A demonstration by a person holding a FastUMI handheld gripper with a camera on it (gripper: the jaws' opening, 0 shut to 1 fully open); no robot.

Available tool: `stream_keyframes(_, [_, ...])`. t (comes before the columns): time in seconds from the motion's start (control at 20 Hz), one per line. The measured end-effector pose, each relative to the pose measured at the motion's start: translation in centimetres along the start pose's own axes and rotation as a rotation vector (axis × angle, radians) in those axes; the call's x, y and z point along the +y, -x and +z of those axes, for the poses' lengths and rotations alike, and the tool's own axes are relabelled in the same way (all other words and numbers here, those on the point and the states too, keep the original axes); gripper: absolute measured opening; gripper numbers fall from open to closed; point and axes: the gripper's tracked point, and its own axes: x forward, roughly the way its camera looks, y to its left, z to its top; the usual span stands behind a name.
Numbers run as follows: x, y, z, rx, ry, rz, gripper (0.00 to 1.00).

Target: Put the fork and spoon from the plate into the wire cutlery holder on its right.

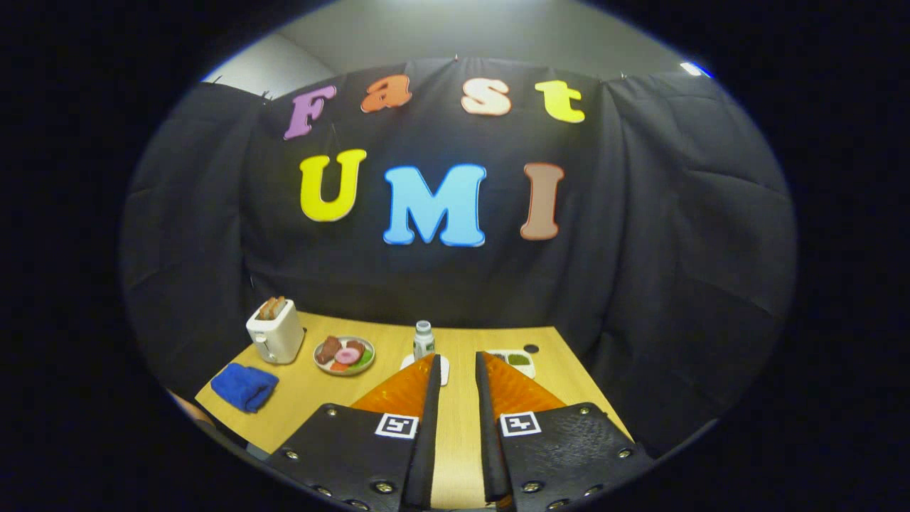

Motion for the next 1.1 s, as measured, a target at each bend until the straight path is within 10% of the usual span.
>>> stream_keyframes(0.65, [4.6, 1.1, -1.0, -0.215, 0.077, 0.014, 0.27])
stream_keyframes(0.9, [6.6, 1.5, -3.1, -0.224, 0.102, 0.062, 0.98])
stream_keyframes(1.1, [7.8, 2.3, -3.4, -0.232, 0.095, 0.08, 0.96])
